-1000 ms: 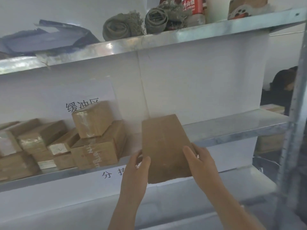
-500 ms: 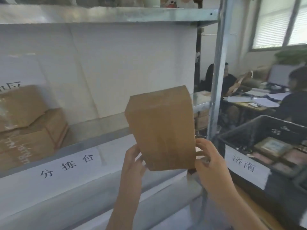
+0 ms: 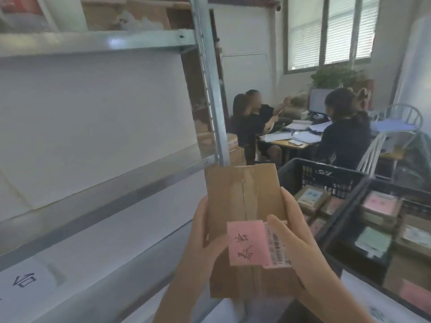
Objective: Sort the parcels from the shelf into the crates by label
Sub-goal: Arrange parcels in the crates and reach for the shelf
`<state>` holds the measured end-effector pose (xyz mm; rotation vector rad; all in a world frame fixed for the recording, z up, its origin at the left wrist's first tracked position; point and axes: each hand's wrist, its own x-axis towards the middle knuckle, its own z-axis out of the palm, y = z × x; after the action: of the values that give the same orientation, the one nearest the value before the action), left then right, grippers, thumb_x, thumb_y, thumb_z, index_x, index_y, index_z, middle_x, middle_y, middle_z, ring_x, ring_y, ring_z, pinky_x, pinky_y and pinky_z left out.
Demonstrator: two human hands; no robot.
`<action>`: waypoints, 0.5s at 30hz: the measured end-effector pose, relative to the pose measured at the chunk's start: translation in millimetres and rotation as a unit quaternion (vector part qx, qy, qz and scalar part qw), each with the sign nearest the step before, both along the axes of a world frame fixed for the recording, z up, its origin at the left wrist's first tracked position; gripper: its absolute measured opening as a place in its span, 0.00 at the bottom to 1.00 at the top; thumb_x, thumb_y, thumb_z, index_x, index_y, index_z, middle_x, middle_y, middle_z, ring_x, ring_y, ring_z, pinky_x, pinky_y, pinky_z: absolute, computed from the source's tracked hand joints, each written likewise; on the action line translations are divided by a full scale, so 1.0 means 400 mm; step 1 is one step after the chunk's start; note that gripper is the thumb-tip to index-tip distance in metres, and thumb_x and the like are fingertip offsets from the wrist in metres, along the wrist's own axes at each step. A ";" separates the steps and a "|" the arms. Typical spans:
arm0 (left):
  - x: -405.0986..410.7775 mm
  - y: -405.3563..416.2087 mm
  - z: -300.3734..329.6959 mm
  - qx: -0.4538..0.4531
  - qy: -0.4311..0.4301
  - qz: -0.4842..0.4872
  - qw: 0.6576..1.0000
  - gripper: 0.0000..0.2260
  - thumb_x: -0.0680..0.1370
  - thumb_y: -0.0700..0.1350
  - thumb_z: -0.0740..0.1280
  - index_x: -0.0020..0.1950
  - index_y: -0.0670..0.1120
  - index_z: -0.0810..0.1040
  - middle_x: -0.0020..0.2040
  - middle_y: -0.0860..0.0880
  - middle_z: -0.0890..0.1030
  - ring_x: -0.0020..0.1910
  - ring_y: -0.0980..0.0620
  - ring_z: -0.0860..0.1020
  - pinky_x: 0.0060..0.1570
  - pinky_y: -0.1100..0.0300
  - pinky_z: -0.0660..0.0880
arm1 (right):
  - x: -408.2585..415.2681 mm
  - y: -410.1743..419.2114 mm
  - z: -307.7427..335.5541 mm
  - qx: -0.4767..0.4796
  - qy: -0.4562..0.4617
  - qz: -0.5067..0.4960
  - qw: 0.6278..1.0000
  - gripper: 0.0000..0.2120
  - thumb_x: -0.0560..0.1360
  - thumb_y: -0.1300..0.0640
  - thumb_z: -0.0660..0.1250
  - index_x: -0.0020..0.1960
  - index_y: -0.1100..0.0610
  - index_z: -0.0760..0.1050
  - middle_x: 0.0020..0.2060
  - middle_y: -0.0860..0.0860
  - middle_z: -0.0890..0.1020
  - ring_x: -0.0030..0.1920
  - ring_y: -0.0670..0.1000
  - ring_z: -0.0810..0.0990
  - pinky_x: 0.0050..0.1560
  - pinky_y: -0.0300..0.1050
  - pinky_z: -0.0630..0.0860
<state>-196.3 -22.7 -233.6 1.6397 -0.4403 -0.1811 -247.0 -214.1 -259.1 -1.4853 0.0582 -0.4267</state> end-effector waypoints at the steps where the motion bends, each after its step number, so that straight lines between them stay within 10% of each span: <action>1: -0.008 -0.039 -0.012 -0.001 -0.007 -0.004 1.000 0.34 0.82 0.41 0.70 0.75 0.71 0.59 0.71 0.65 0.74 0.63 0.62 0.80 0.56 0.60 0.82 | 0.001 -0.040 -0.003 -0.005 0.006 -0.003 1.000 0.32 0.84 0.56 0.64 0.81 0.35 0.56 0.61 0.42 0.82 0.54 0.43 0.85 0.50 0.37 0.80; 9: 0.015 -0.316 0.001 0.018 -0.042 0.006 0.999 0.41 0.81 0.34 0.68 0.74 0.76 0.56 0.74 0.71 0.64 0.59 0.65 0.81 0.45 0.69 0.80 | -0.001 -0.298 0.001 0.007 0.002 -0.049 0.999 0.38 0.84 0.61 0.64 0.80 0.30 0.51 0.62 0.51 0.80 0.50 0.44 0.86 0.46 0.36 0.81; 15: 0.045 -0.439 -0.022 0.050 -0.048 0.004 0.998 0.37 0.78 0.51 0.73 0.73 0.80 0.56 0.70 0.69 0.72 0.60 0.59 0.81 0.56 0.57 0.83 | -0.017 -0.417 -0.020 0.006 0.012 -0.099 0.995 0.37 0.85 0.59 0.64 0.79 0.30 0.49 0.44 0.44 0.86 0.47 0.45 0.87 0.41 0.36 0.82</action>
<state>-178.5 -198.5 -242.6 1.7532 -0.5051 -0.1197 -254.0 -381.0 -267.1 -1.4786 0.2282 -0.5672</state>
